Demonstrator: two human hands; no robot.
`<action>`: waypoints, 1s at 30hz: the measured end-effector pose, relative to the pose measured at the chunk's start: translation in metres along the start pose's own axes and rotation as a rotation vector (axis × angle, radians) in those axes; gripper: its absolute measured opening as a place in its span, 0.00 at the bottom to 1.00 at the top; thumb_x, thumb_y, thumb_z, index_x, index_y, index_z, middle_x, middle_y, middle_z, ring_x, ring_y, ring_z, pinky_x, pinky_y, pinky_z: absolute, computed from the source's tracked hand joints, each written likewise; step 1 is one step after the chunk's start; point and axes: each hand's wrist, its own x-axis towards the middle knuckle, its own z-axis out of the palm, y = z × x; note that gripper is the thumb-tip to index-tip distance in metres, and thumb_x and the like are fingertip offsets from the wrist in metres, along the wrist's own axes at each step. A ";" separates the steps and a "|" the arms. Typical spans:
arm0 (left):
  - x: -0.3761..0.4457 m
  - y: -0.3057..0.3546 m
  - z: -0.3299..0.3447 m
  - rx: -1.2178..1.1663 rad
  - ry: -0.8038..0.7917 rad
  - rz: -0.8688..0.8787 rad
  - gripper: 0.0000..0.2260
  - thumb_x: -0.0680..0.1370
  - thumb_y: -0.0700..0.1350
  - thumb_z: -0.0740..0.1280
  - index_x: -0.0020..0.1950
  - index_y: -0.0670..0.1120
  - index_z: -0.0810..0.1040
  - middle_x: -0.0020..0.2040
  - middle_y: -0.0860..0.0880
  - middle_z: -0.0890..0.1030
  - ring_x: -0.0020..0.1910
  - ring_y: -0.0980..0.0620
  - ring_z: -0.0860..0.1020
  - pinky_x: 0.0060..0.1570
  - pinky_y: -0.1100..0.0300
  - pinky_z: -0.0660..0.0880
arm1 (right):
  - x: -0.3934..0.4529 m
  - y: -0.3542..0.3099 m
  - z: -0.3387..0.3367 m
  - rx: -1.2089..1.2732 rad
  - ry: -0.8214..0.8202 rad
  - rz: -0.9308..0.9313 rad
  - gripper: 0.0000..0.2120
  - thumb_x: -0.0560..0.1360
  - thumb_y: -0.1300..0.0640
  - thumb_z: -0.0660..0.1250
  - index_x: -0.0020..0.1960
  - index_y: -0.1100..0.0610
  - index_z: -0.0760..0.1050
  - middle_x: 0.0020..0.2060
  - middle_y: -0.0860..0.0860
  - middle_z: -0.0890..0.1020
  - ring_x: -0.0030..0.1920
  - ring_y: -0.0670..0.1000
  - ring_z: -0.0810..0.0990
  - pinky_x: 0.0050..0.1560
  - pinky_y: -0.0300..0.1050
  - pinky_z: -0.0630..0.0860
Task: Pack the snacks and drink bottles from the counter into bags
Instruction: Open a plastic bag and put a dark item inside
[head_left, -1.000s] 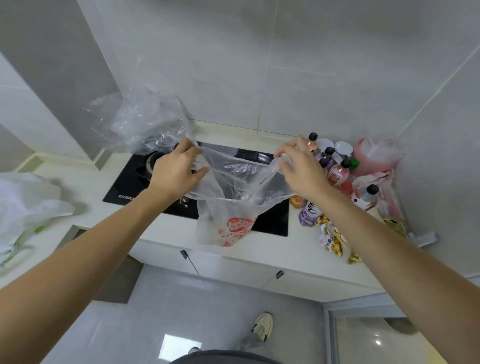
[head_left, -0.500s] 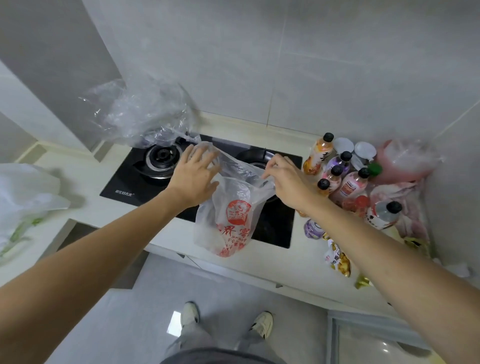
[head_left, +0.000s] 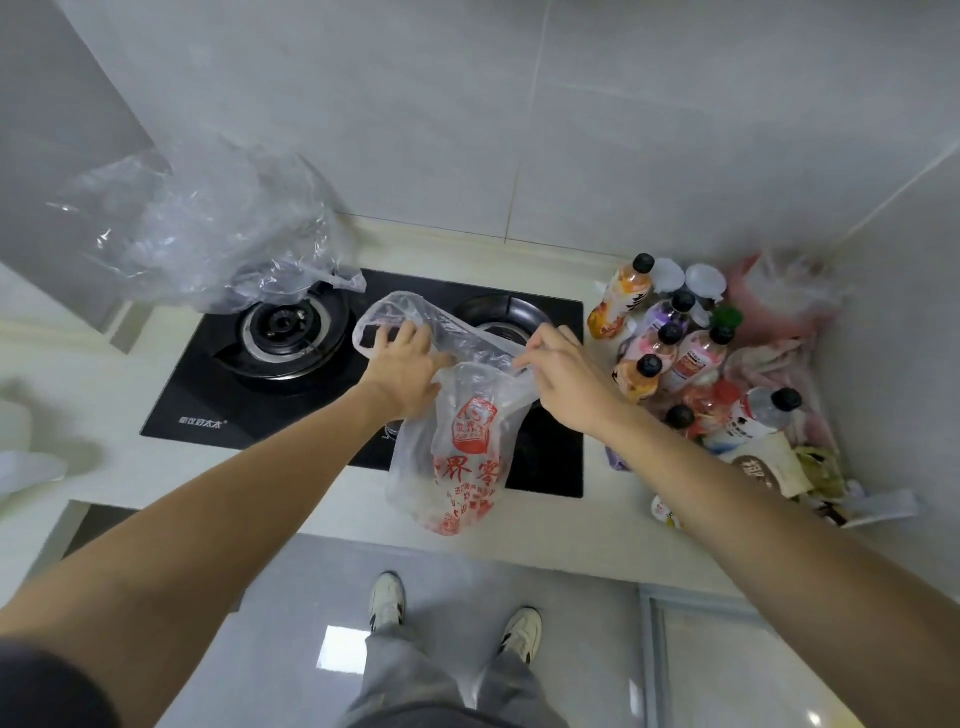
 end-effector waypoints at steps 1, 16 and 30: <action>0.004 -0.001 0.001 0.001 0.012 0.012 0.19 0.81 0.57 0.64 0.72 0.59 0.72 0.72 0.44 0.67 0.74 0.41 0.62 0.75 0.37 0.56 | 0.002 0.000 0.002 -0.017 0.009 0.003 0.14 0.81 0.63 0.66 0.64 0.55 0.81 0.54 0.47 0.73 0.56 0.47 0.69 0.57 0.47 0.75; 0.001 -0.048 0.014 -0.423 0.013 0.275 0.17 0.80 0.54 0.54 0.48 0.48 0.79 0.49 0.45 0.80 0.51 0.43 0.79 0.55 0.47 0.75 | 0.029 0.017 0.041 -0.375 -0.047 -0.102 0.15 0.71 0.66 0.71 0.55 0.54 0.85 0.53 0.49 0.77 0.60 0.55 0.73 0.76 0.54 0.61; -0.005 -0.032 0.011 -0.416 -0.153 0.063 0.24 0.80 0.52 0.69 0.25 0.47 0.69 0.25 0.50 0.70 0.26 0.51 0.69 0.29 0.59 0.62 | 0.053 0.000 0.070 -0.422 -0.166 -0.183 0.12 0.81 0.47 0.66 0.46 0.51 0.85 0.46 0.49 0.75 0.52 0.53 0.70 0.61 0.56 0.70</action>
